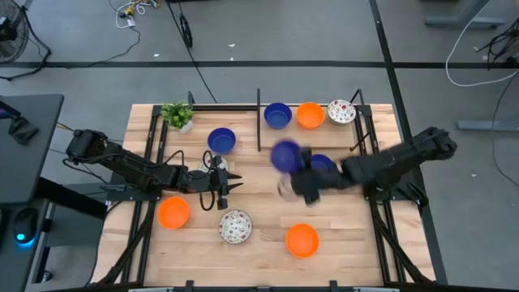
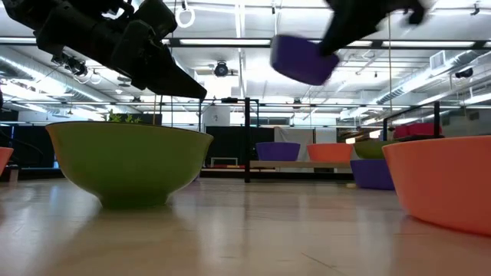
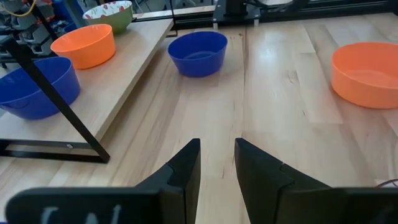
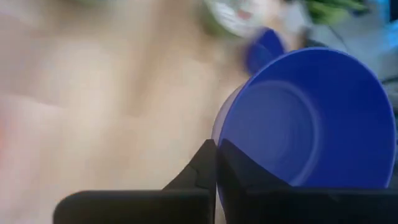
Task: Pick & Place Mini bowls
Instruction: Stack the blue bowl on top of the blue bowl on the shelf
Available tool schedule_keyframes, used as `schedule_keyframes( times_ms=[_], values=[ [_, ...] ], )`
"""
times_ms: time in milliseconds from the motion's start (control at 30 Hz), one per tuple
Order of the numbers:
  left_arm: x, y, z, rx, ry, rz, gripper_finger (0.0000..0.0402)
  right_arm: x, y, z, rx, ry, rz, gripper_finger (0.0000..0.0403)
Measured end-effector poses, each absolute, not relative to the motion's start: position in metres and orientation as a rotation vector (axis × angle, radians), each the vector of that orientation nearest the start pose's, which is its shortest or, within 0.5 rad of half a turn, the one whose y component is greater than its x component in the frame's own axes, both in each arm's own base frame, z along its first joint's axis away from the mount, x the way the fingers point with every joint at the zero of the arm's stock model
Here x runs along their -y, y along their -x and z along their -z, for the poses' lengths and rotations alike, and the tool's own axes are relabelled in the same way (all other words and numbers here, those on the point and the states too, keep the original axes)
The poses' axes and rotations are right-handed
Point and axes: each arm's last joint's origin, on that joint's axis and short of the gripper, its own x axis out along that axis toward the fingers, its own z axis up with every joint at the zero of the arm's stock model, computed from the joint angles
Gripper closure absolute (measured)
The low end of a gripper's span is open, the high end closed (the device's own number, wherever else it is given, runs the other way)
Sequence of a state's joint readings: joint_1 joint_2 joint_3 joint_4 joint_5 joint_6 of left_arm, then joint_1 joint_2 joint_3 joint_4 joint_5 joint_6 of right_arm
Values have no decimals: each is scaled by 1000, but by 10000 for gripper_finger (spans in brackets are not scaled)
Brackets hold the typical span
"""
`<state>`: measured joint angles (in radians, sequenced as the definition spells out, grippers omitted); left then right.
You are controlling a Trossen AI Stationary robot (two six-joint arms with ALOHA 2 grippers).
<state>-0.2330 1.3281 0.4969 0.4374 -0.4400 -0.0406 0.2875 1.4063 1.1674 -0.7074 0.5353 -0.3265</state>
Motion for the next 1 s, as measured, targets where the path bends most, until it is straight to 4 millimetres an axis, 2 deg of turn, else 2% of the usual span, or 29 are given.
schedule_keyframes(
  times_ms=[100,233,300,367,467,667,800,1000],
  values=[
    [46,-249,-183,-369,-94,-211,299,-9,-290,-296,-914,663,149,397],
    [46,-249,-183,-370,-99,-210,299,68,-294,-298,-873,555,180,398],
    [46,-249,-183,-371,-101,-210,299,97,-295,-292,-864,509,194,398],
    [46,-249,-183,-371,-102,-210,298,118,-298,-284,-848,483,190,398],
    [46,-249,-183,-370,-104,-213,298,138,-305,-267,-870,481,171,398],
    [46,-249,-184,-365,-124,-215,298,162,-312,-241,-969,435,167,398],
    [46,-249,-184,-365,-126,-217,298,170,-316,-232,-1002,415,164,398],
    [46,-249,-184,-365,-126,-217,298,170,-317,-227,-1032,409,149,393]
  ],
)
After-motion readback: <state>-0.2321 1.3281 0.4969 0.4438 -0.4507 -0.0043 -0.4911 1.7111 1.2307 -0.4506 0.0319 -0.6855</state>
